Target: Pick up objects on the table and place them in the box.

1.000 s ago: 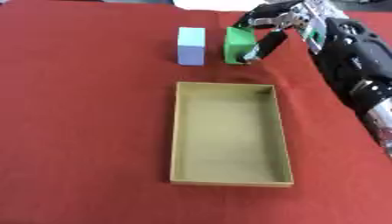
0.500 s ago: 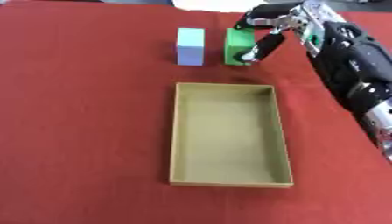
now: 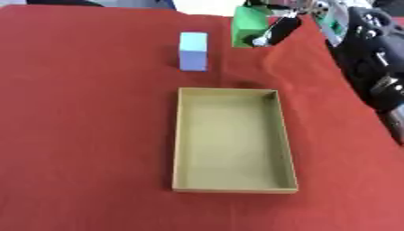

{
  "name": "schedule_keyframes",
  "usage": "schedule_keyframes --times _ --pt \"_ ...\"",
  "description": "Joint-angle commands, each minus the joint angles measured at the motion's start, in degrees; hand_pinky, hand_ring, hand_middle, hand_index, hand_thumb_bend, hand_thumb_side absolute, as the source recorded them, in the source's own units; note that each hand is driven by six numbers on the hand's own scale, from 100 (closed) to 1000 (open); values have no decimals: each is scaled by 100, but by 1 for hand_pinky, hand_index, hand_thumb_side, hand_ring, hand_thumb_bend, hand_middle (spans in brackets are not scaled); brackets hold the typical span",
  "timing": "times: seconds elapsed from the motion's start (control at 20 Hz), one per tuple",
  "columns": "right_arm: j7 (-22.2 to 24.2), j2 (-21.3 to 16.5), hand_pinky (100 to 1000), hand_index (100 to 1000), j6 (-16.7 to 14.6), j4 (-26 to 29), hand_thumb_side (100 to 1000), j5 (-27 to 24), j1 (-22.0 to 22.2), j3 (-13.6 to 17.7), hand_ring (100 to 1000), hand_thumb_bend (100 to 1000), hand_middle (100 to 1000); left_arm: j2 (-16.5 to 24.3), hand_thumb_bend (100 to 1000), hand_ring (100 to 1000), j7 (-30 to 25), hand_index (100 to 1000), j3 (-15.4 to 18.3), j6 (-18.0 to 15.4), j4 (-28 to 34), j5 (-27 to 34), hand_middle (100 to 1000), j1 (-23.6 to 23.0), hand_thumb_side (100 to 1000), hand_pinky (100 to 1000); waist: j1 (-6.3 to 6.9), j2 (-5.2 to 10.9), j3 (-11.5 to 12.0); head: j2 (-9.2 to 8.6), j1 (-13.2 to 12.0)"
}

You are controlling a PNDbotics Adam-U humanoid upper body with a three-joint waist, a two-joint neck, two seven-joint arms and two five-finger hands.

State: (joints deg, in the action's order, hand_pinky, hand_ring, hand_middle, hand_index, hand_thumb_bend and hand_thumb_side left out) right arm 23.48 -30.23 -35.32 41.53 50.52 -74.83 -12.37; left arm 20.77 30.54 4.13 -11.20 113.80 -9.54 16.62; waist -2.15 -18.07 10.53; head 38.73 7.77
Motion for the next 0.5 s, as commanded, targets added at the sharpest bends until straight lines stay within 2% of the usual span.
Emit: schedule_keyframes --times 0.05,0.3,0.5 --pt "320 -487 758 736 74 885 489 -828 50 -331 658 100 483 179 192 678 6 778 76 -6 79 15 569 58 648 735 23 161 -24 -50 -56" --pt "835 -990 747 738 630 2382 489 -1977 433 -1014 646 100 490 218 194 678 -8 778 64 -7 79 16 569 66 646 735 25 200 -99 -21 -131" --pt "1009 -1251 749 742 1152 3541 508 -2588 698 -1421 647 100 496 224 192 678 -39 778 36 -6 79 31 569 62 648 735 30 214 -145 6 -173"
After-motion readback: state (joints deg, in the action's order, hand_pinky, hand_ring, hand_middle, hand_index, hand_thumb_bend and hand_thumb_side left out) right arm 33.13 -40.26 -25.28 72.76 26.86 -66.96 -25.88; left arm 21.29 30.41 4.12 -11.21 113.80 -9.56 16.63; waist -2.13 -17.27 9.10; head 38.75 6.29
